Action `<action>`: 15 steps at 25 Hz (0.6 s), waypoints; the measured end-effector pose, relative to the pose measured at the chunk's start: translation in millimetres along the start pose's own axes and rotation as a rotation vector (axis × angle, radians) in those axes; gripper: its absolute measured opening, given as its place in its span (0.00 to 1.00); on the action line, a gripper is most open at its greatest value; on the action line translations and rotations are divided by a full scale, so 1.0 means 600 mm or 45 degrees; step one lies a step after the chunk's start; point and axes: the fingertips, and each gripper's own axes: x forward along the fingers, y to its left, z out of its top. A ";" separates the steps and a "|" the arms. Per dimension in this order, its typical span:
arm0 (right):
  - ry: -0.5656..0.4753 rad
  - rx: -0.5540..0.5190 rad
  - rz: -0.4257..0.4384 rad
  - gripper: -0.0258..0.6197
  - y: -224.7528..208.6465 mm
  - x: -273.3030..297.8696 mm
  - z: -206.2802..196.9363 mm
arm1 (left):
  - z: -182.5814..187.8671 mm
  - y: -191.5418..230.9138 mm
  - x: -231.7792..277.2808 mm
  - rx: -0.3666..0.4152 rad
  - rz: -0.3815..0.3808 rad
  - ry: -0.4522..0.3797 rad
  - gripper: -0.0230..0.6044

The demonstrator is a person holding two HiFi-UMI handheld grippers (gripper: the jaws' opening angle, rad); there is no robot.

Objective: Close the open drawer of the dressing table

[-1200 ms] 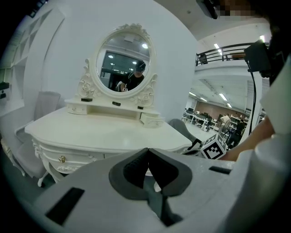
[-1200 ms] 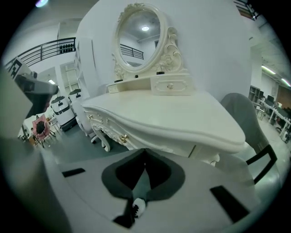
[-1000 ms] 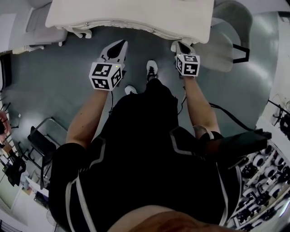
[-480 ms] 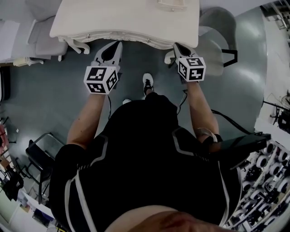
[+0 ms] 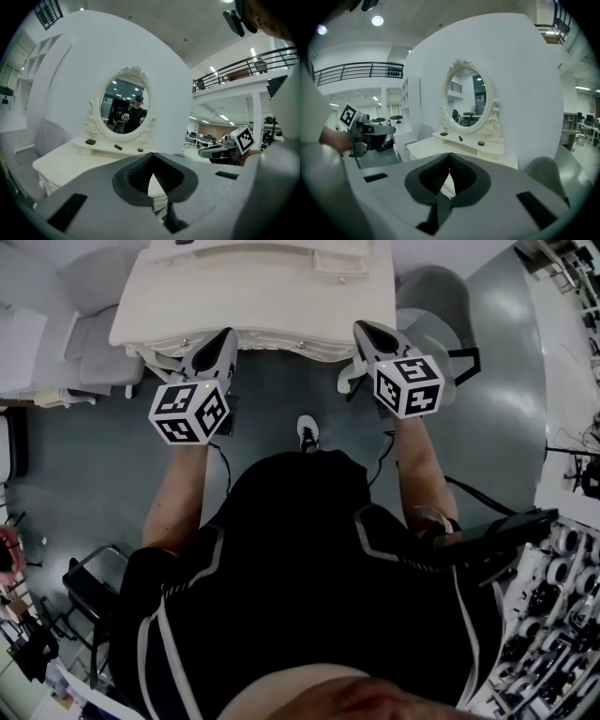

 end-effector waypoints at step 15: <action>-0.214 -0.061 0.009 0.05 0.037 -0.061 0.171 | 0.100 -0.024 -0.022 0.188 -0.021 -0.082 0.04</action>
